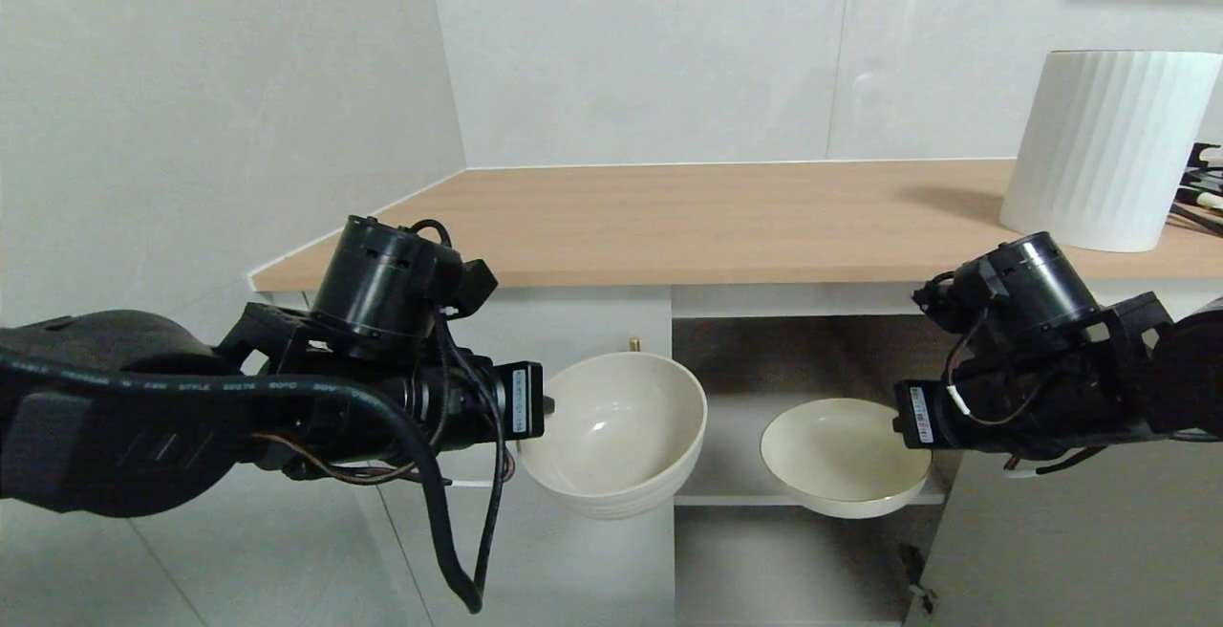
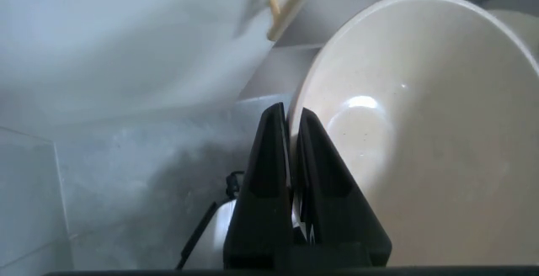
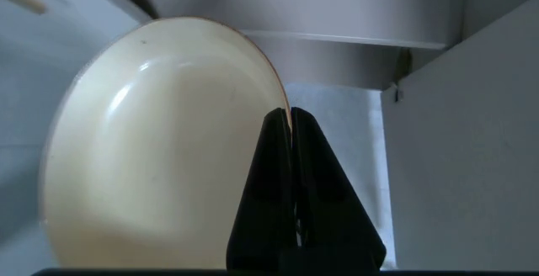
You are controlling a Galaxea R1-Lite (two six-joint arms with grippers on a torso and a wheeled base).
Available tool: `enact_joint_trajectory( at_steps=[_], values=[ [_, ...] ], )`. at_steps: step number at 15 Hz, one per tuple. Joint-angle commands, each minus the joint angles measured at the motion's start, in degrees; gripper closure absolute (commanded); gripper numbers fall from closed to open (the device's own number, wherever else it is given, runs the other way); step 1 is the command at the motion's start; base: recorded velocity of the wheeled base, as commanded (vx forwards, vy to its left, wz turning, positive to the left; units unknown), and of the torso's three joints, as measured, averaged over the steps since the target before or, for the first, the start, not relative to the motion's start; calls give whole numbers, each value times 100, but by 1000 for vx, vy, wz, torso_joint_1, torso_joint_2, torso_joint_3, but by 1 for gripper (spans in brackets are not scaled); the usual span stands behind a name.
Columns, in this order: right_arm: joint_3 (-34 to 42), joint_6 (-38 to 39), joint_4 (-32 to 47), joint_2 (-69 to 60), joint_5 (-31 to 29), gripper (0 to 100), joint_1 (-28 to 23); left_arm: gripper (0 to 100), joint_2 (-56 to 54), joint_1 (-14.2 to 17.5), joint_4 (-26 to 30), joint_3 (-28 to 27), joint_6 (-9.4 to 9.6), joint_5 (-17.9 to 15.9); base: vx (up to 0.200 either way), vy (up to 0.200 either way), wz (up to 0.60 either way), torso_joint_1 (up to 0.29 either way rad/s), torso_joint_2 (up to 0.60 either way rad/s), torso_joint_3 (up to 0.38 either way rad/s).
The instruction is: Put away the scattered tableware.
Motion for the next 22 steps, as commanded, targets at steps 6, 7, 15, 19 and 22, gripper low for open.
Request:
enact_joint_trajectory(
  at_steps=[6, 7, 15, 19, 22],
  values=[
    [47, 2, -477, 706, -17, 100, -1, 100, 7, -2, 2, -1, 0, -1, 0, 0, 0, -46, 62, 53],
    [47, 10, -635, 996, -25, 100, -1, 100, 7, -2, -7, -1, 0, -1, 0, 0, 0, -27, 51, 41],
    [-770, 98, -1998, 3202, -333, 100, -467, 100, 33, -2, -7, 8, 0, -1, 0, 0, 0, 0, 0, 0],
    [-1342, 107, -2006, 3809, -658, 100, -678, 100, 60, -2, -7, 8, 0, -1, 0, 0, 0, 0, 0, 0],
    [-1711, 98, -1998, 4152, -808, 100, -739, 100, 60, -2, -7, 8, 0, -1, 0, 0, 0, 0, 0, 0]
  ],
)
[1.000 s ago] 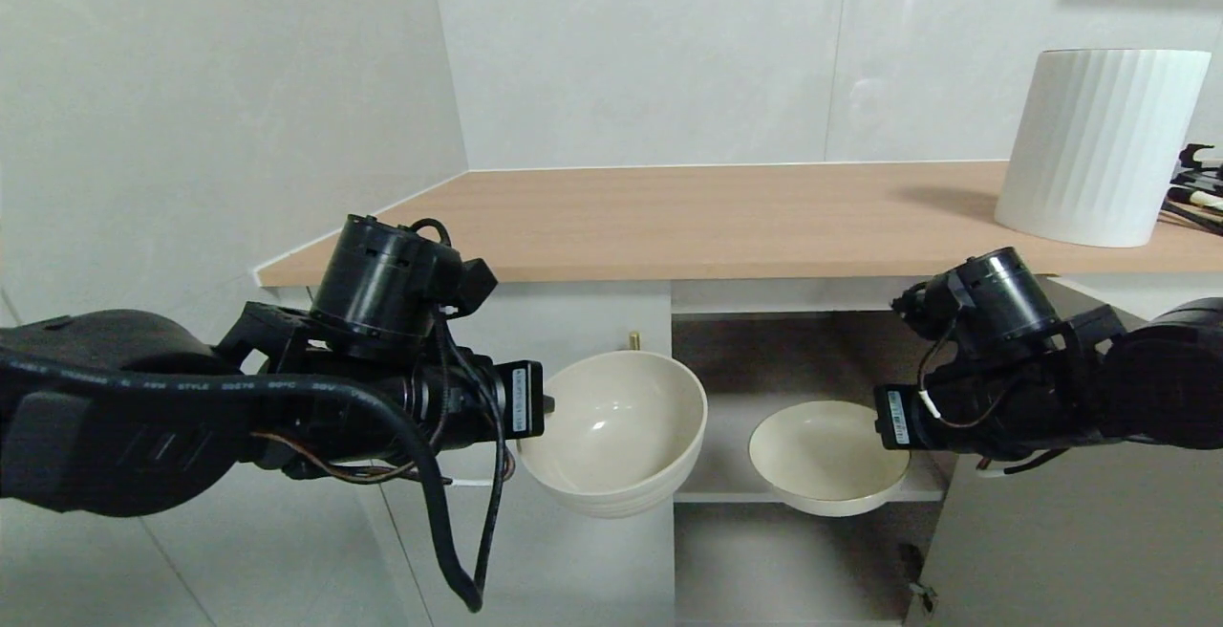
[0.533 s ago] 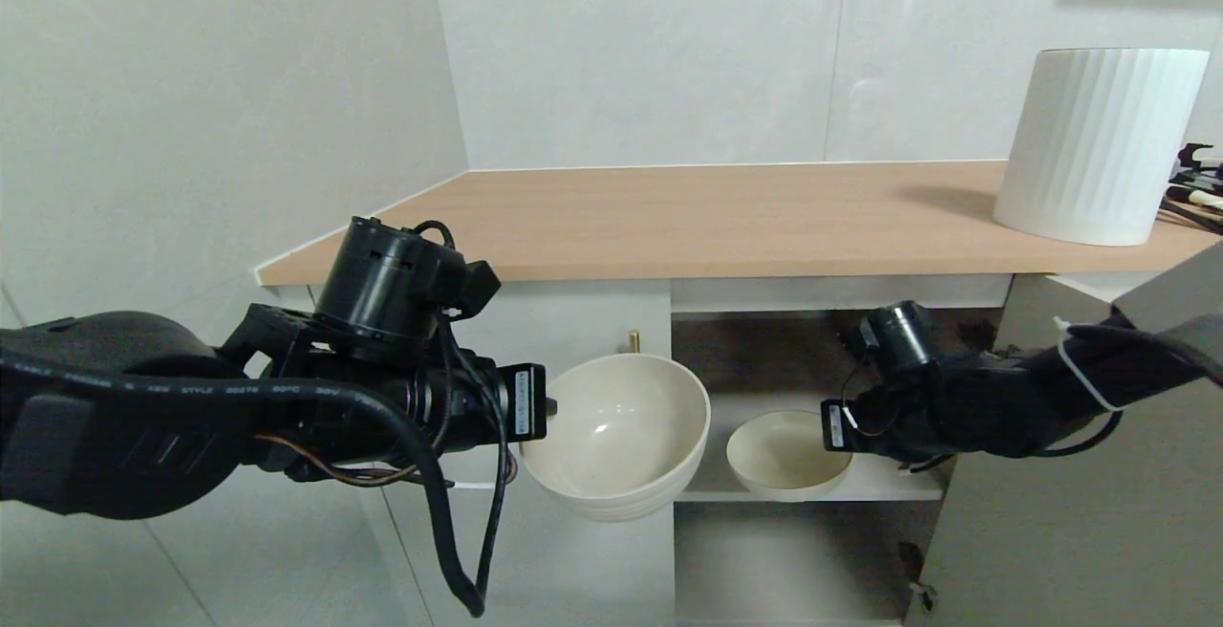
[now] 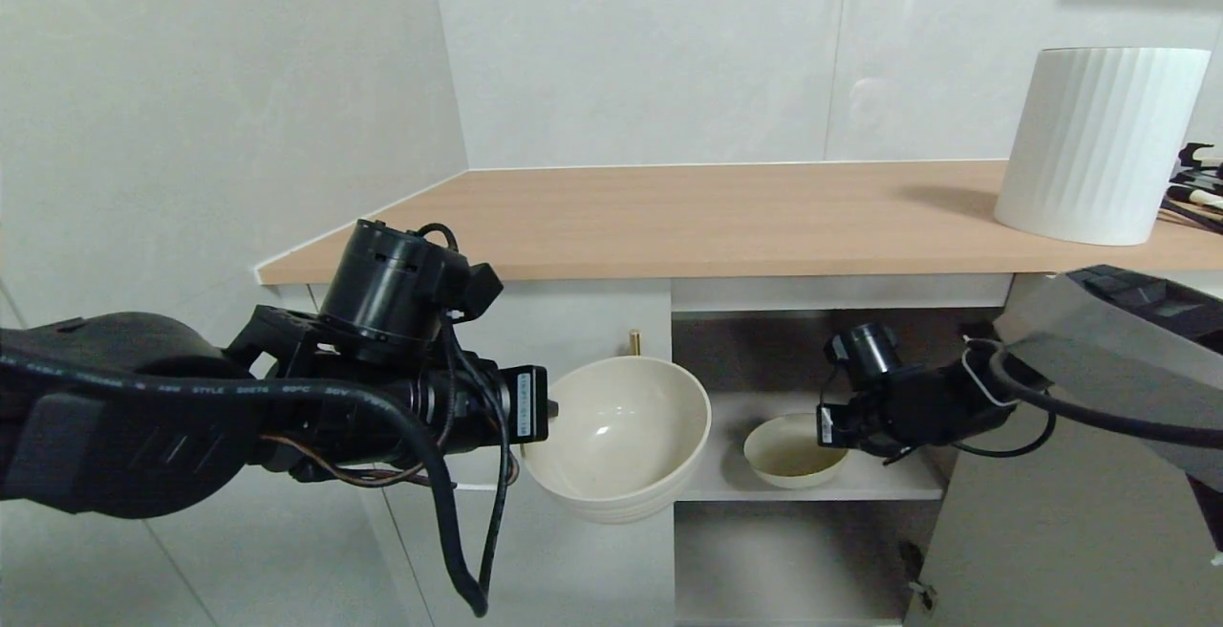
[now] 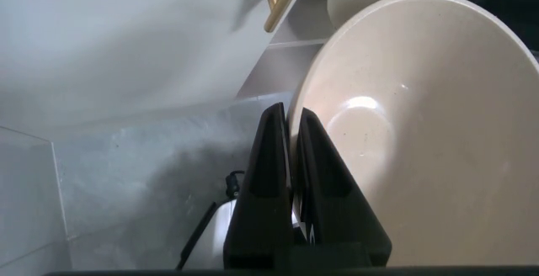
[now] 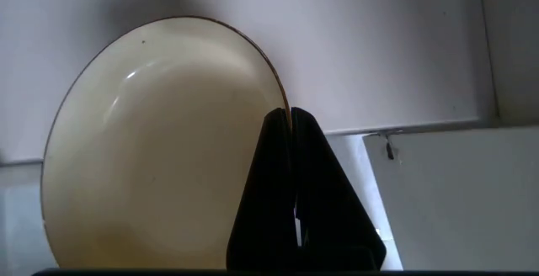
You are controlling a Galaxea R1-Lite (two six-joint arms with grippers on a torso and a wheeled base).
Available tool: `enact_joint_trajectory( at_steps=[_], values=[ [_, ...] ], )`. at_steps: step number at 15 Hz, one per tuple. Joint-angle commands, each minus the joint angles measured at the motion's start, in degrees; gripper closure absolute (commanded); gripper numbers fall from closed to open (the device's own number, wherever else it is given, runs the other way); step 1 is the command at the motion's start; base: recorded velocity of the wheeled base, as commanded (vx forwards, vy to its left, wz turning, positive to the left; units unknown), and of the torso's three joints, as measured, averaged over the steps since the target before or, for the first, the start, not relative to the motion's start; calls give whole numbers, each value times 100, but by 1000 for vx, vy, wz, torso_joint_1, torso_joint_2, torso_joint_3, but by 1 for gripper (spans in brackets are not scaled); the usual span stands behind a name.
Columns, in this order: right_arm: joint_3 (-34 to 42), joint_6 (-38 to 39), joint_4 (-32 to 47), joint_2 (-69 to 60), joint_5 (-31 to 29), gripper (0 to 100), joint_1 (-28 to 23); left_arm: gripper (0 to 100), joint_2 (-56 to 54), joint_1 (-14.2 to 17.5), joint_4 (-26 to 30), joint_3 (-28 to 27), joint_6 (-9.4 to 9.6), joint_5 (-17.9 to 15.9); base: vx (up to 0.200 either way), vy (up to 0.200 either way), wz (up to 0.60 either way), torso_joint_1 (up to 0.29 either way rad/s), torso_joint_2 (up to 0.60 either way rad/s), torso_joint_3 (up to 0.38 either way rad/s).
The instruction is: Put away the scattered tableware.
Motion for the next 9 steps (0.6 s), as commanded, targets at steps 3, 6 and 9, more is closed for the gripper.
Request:
enact_joint_trajectory(
  at_steps=[3, 6, 9],
  values=[
    [-660, -3, 23, 755, -293, 100, -84, 100, 11, -1, 0, -1, 0, -1, 0, 0, 0, 0, 0, 0],
    [-968, -3, 49, 1019, -425, 100, -110, 100, 37, -1, 0, -1, 0, -1, 0, 0, 0, 0, 0, 0],
    [-1144, -3, 84, 1186, -504, 100, -163, 100, 37, -1, 0, -1, 0, -1, 0, 0, 0, 0, 0, 0]
  ],
)
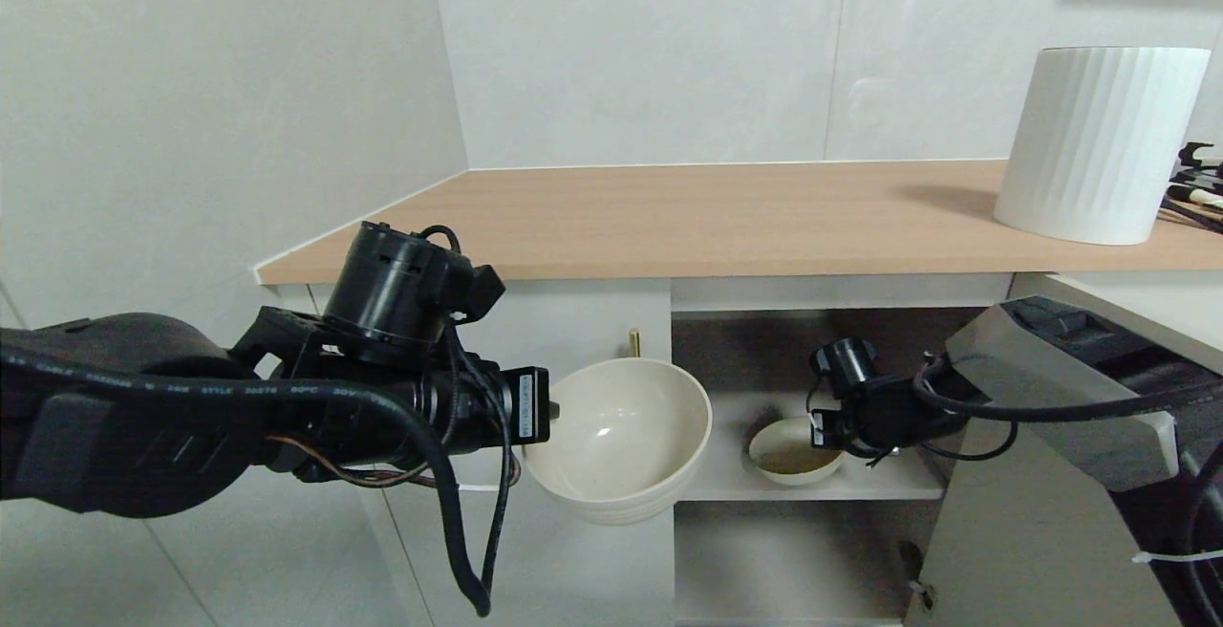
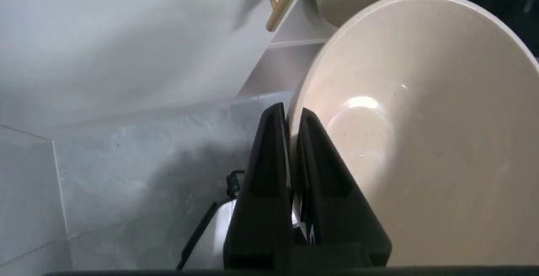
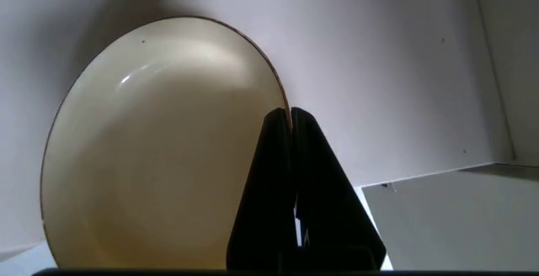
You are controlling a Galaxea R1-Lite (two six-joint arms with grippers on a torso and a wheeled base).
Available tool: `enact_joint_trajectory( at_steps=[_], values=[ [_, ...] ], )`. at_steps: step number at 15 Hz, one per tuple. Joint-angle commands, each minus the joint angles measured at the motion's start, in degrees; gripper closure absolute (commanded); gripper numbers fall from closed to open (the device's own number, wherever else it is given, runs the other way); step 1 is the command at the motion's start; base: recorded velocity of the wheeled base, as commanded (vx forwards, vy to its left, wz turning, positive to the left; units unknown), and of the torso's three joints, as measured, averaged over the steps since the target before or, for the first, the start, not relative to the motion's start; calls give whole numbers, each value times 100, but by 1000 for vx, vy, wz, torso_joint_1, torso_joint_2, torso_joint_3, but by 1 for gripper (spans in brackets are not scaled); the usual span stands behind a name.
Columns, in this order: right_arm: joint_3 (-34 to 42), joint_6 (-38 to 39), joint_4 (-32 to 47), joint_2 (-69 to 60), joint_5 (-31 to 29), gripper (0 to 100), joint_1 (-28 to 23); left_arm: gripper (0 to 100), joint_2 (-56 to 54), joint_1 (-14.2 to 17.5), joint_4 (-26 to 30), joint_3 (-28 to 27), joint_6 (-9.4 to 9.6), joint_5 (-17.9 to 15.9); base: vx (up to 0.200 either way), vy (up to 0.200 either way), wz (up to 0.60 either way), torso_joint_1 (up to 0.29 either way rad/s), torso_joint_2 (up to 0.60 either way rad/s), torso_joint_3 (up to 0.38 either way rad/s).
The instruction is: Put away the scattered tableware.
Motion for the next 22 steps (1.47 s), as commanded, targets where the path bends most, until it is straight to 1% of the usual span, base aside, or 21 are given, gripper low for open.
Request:
enact_joint_trajectory(
  at_steps=[1, 5, 13, 14, 22],
  values=[
    [-153, -8, 3, 211, -69, 100, -29, 100, 9, -1, -5, -1, 0, 0, 0, 0, 0, 0, 0, 0],
    [-382, 1, 56, 378, -148, 100, -38, 100, 9, -1, 4, -1, 0, 0, 0, 0, 0, 0, 0, 0],
    [-513, 27, 73, 474, -201, 100, -38, 100, 36, -10, -5, -1, 0, 0, 0, 0, 0, 0, 0, 0],
    [-531, 27, 82, 483, -227, 0, -47, 100, 36, -10, 4, -1, 0, 0, 0, 0, 0, 0, 0, 0],
    [-487, 247, 100, 299, -236, 0, -73, 100, 36, -10, -5, -1, 0, 0, 0, 0, 0, 0, 0, 0]
  ],
)
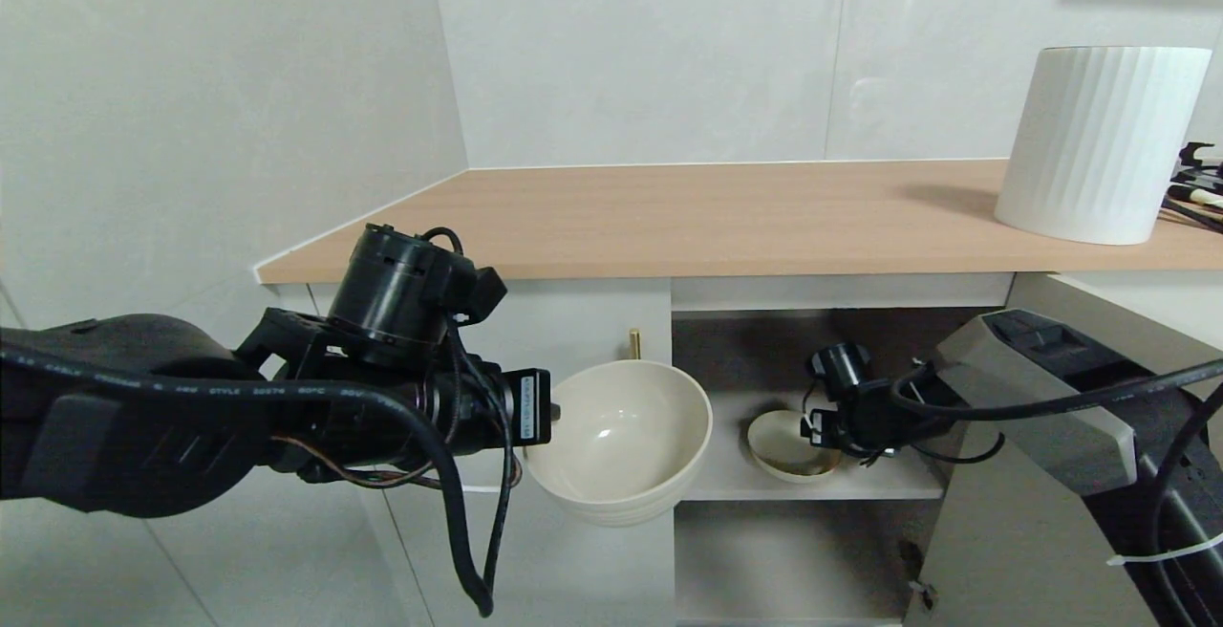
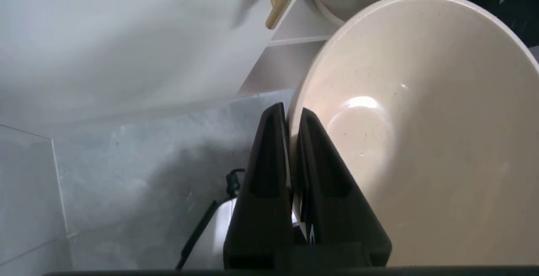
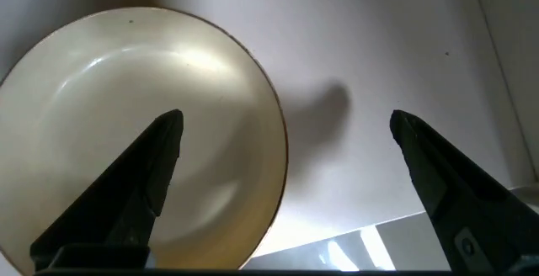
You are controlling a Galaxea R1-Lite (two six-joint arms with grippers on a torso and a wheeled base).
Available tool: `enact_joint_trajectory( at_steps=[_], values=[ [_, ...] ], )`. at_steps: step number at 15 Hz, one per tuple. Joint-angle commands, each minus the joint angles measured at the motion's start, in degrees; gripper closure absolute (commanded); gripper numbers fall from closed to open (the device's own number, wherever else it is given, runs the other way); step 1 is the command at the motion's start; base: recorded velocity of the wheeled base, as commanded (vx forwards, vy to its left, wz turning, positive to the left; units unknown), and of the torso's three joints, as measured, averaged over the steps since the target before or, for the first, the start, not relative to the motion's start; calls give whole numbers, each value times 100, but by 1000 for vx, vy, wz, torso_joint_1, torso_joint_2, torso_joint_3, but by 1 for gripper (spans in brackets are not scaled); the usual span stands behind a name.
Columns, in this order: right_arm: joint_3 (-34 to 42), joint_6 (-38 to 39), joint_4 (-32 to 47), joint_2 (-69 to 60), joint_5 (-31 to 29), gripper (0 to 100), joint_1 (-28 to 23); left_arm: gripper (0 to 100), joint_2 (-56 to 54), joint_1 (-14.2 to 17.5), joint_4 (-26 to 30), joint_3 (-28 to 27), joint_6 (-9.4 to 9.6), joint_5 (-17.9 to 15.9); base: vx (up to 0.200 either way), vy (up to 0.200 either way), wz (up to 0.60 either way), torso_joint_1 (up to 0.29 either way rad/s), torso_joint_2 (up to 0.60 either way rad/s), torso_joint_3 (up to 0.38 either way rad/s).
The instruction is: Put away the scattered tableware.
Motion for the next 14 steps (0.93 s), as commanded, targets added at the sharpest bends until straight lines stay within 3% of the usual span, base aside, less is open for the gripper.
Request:
enact_joint_trajectory(
  at_steps=[1, 4, 7, 10, 12, 14],
  values=[
    [201, 130, 101, -321, 1, 0, 15, 100, 11, -9, 6, -1, -3, -9, 0, 0, 0, 0, 0, 0],
    [887, 271, 330, -1244, 150, 0, 120, 100, 258, -176, -3, -45, -3, 0, 0, 0, 0, 0, 0, 0],
    [1968, 245, 532, -2844, 1064, 0, 410, 100, 917, -439, 6, -194, -29, 202, 0, 0, 0, 0, 0, 0],
    [2021, 262, 1754, -4013, 1671, 0, 823, 100, 1216, -677, 15, -212, -47, 677, 0, 0, 0, 0, 0, 0],
    [2065, 271, 2360, -4663, 2242, 0, 1228, 100, 1295, -809, 24, -194, -47, 782, 0, 0, 0, 0, 0, 0],
    [2126, 271, 2738, -5076, 2444, 0, 1711, 100, 1286, -879, 33, -185, -47, 791, 0, 0, 0, 0, 0, 0]
  ],
)
